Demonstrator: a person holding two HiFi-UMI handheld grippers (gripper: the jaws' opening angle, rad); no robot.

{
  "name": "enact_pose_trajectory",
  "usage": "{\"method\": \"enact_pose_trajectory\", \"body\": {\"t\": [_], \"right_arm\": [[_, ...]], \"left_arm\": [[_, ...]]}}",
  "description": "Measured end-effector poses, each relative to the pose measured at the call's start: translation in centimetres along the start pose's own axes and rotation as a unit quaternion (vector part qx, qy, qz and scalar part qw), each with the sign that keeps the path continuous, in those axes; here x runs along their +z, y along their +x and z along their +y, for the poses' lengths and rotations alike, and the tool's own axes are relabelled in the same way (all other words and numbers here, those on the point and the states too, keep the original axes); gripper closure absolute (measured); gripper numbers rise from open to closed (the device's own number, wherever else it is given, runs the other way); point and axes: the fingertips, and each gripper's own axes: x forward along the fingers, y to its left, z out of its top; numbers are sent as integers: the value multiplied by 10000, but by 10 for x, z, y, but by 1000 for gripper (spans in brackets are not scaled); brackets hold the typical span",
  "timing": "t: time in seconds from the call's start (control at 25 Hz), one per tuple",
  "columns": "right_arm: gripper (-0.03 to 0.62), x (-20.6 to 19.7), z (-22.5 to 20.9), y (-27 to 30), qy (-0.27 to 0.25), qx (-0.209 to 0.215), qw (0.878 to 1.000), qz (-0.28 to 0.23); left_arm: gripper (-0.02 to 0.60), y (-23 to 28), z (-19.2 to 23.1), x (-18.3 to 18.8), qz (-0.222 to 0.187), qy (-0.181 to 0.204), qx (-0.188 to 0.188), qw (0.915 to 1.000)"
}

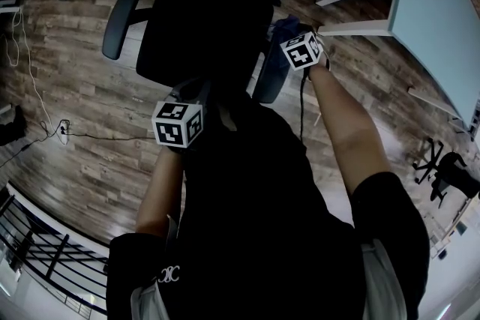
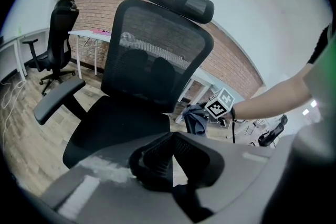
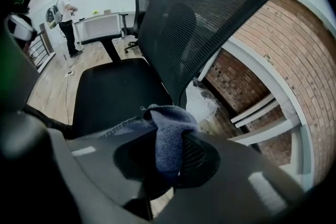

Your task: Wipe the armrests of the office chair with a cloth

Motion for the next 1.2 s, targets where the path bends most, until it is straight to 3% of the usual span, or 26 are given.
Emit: {"method": "enact_pose_trajectory", "body": {"t": [0.44, 0.68, 1.04, 1.2], "right_arm": [[526, -44, 2, -28, 1018, -291, 9943, 91], [528, -65, 23, -41, 1233, -272, 9919, 144], [530, -100, 67, -64, 2073, 122, 9781, 126], [530, -112, 93, -74, 1881, 526, 9804, 245]], "left_arm": [[575, 14, -17, 7, 26, 191, -231, 9995], [575, 20, -20, 13, 10, 233, -285, 9993], [575, 31, -32, 16, 80, 353, -416, 9985], [575, 32, -36, 12, 159, 405, -501, 9978]]}}
